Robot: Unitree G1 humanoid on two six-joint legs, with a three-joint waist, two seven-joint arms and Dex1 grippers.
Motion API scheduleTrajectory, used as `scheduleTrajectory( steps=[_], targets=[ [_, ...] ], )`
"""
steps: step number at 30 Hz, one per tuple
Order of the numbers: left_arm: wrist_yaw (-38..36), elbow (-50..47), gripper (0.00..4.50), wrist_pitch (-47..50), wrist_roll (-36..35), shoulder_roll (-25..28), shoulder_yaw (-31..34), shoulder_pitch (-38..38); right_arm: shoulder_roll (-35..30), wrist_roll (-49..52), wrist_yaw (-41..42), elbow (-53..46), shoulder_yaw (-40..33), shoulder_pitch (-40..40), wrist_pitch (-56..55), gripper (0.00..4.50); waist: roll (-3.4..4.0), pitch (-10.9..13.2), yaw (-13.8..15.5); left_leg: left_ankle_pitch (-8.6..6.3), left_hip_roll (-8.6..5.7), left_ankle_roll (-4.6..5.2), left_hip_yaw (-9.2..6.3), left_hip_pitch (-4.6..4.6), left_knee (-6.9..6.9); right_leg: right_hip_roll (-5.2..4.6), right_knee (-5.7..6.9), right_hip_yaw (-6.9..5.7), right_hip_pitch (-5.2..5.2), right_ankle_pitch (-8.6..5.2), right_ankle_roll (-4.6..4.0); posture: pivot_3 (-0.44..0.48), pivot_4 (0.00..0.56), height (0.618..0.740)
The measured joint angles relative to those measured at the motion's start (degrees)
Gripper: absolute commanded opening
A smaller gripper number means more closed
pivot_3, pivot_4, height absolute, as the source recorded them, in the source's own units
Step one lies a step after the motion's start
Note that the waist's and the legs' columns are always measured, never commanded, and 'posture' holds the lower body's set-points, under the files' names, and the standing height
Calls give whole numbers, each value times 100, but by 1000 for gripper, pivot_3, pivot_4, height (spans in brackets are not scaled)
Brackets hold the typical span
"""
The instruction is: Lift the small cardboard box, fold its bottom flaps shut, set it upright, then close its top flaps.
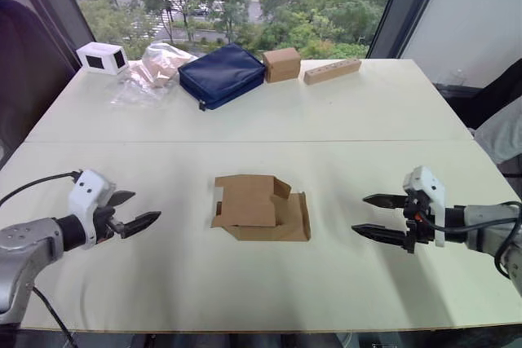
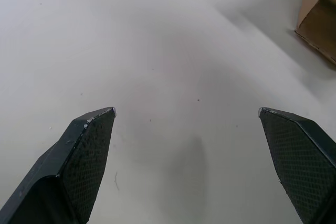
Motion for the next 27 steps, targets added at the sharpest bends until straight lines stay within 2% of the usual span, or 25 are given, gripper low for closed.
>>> scheduleTrajectory(
  steps=[2, 5, 7, 8, 12, 18, 20, 23, 27],
  targets=[
    [49, 256, 4500, 134, 42, 5, -118, -288, 167, -20, -186, 3, -3, -11, -35, 4452, 1, 0, 16, 3, 0, -4, 0, 0, 2, 0, 5, 0, 0, 0, 0, 0, 150, 740],
    [-90, 745, 4500, 809, -341, 26, -92, -817, 247, -42, -395, -137, -72, 21, -35, 4452, 0, 0, 24, 5, 0, -1, 0, 0, 8, 0, 8, -2, 4, 1, 1, 0, 150, 740],
    [-525, 935, 4500, 1682, -1048, 144, -84, -1109, 465, 34, -500, -488, -223, 37, -146, 4452, -4, 1, 15, 5, 0, 0, 0, -4, 8, 1, 8, -5, 1, 1, 2, 0, 150, 740],
    [-869, 1060, 4500, 2415, -1629, 237, -73, -1341, 491, 187, -583, -793, -284, 43, -59, 4452, -3, 1, 3, 4, 0, 1, 0, -5, 8, 3, 10, -5, 0, 1, 4, 0, 150, 740],
    [-1318, 1309, 4500, 3475, -2396, 257, -160, -1844, 278, 779, -701, -1607, -345, 43, 596, 4452, -3, 0, 0, 6, 0, -2, 0, -1, 9, 6, 13, -5, 1, 1, 4, 0, 150, 740],
    [-1477, 2050, 4500, 4102, -2516, -419, -1034, -2464, 217, 1016, -977, -2467, 12, 162, 980, 4452, -14, -1, 27, 7, -1, -2, -3, 3, 19, 9, 11, -5, 14, 1, 4, 0, 150, 740],
    [-1499, 2111, 4500, 4107, -2464, -473, -1290, -2663, 105, 1017, -1056, -2690, 13, 165, 1021, 4452, -19, -2, 21, 6, -1, -1, -3, 1, 19, 10, 10, -5, 13, 2, 5, 0, 150, 740],
    [-1524, 2396, 4500, 4015, -2328, -728, -1495, -3115, -7, 1039, -1203, -3042, 12, 170, 1125, 4452, -18, -3, 23, 7, -1, -2, -3, 4, 20, 11, 12, -6, 14, 2, 5, 0, 150, 740],
    [-1551, 2691, 4500, 3906, -2198, -974, -1695, -3290, -49, 1181, -1385, -3282, -2, 172, 1236, 4452, -20, -4, 2, 7, 0, -2, -3, 4, 20, 14, 12, -5, 14, 2, 5, 0, 150, 740]
  ],
)
